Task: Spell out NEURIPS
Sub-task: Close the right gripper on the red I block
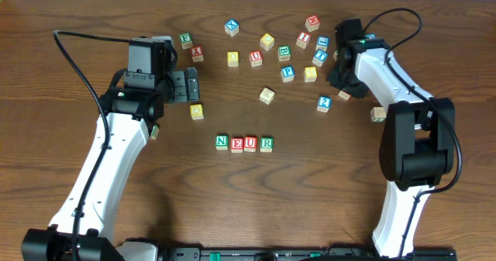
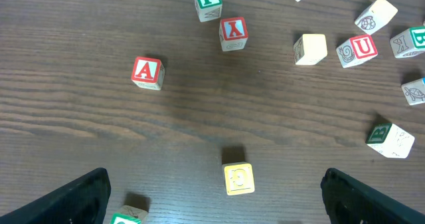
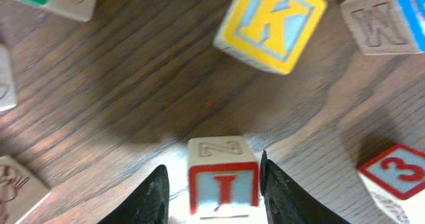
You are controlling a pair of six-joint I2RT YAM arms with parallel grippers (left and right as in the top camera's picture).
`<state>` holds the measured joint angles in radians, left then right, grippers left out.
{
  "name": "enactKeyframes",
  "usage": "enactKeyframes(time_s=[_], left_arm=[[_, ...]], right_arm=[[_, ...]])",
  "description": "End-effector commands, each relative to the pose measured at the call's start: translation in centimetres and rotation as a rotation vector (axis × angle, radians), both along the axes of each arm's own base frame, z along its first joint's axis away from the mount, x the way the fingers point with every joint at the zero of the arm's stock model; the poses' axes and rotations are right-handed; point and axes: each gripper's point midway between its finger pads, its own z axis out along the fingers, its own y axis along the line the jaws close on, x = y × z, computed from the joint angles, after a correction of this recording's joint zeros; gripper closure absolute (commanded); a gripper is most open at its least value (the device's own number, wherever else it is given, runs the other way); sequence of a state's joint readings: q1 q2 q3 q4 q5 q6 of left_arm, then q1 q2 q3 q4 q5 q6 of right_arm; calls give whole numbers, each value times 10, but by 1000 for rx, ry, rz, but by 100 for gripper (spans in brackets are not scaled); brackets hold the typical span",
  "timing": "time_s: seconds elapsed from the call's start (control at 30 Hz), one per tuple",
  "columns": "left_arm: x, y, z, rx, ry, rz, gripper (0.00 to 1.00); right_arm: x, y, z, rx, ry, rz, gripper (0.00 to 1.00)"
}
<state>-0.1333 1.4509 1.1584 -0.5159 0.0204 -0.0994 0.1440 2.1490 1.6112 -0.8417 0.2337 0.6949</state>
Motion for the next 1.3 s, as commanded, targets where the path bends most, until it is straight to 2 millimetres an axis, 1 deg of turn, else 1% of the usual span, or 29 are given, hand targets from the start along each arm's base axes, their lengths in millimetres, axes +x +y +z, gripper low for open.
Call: enactKeyframes(time_s=[0.0,0.33,0.53,0.8,0.93,1.27], left_arm=[[4,2,16,4,-42,0,0],[4,2,16,4,-42,0,0],[4,2,16,4,-42,0,0],[4,2,16,4,-42,0,0],[4,2,16,4,-42,0,0],[4,2,16,4,-42,0,0]], right_arm=[[3,1,-1,-22,-5,6,61],[5,1,-1,-24,-13,7,61],[5,1,-1,-24,-13,7,66],[4,1,-2,-25,-11,7,65],[1,1,-6,-26,-7,7,63],[0,1,-10,-26,-8,7,64]])
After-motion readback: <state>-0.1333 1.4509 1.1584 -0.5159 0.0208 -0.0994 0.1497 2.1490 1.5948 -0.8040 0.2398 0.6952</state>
